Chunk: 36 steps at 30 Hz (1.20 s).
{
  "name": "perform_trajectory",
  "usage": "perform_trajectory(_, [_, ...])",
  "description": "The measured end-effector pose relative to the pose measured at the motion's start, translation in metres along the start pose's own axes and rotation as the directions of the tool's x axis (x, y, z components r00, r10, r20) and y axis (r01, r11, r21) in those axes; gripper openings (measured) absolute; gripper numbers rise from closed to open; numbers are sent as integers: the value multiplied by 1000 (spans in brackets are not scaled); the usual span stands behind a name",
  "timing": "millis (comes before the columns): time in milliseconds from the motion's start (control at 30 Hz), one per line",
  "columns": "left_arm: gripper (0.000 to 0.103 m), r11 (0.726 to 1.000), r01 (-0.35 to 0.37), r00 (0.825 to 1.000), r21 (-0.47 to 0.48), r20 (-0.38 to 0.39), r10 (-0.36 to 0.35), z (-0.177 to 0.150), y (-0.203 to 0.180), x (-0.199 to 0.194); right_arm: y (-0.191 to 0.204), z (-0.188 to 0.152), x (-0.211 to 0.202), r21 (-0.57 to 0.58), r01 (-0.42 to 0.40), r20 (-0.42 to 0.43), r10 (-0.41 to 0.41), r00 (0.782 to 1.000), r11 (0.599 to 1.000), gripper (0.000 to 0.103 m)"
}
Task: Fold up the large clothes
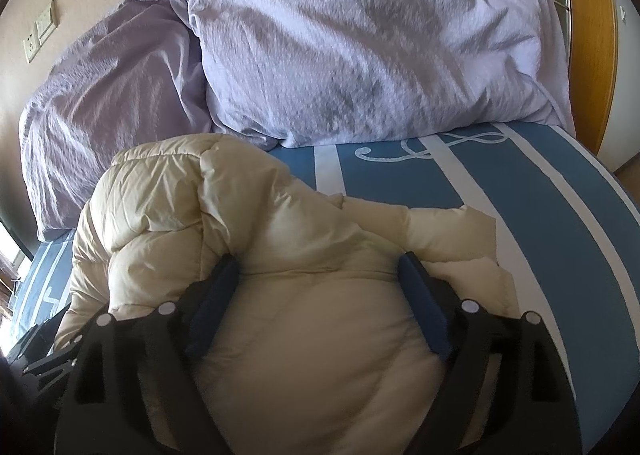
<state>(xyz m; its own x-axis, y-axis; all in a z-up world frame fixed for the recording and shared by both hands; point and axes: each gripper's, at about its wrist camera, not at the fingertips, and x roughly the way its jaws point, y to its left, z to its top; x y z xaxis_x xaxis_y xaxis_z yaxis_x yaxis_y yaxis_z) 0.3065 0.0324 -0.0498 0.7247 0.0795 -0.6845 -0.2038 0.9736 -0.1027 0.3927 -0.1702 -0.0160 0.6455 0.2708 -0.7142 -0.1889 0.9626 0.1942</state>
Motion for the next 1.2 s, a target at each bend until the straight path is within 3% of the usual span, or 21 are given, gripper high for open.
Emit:
perform_trajectory(400, [91,1000,14,1000,-26,-10,-14,0,6,2,5,-2,3,-14,38,-8,-38,999,999,87])
perform_trajectory(1200, [94,999,22,1000,-46,-16,-23,0,8,4,2,-3,1,-6,30,1,-30,1000,1000,88])
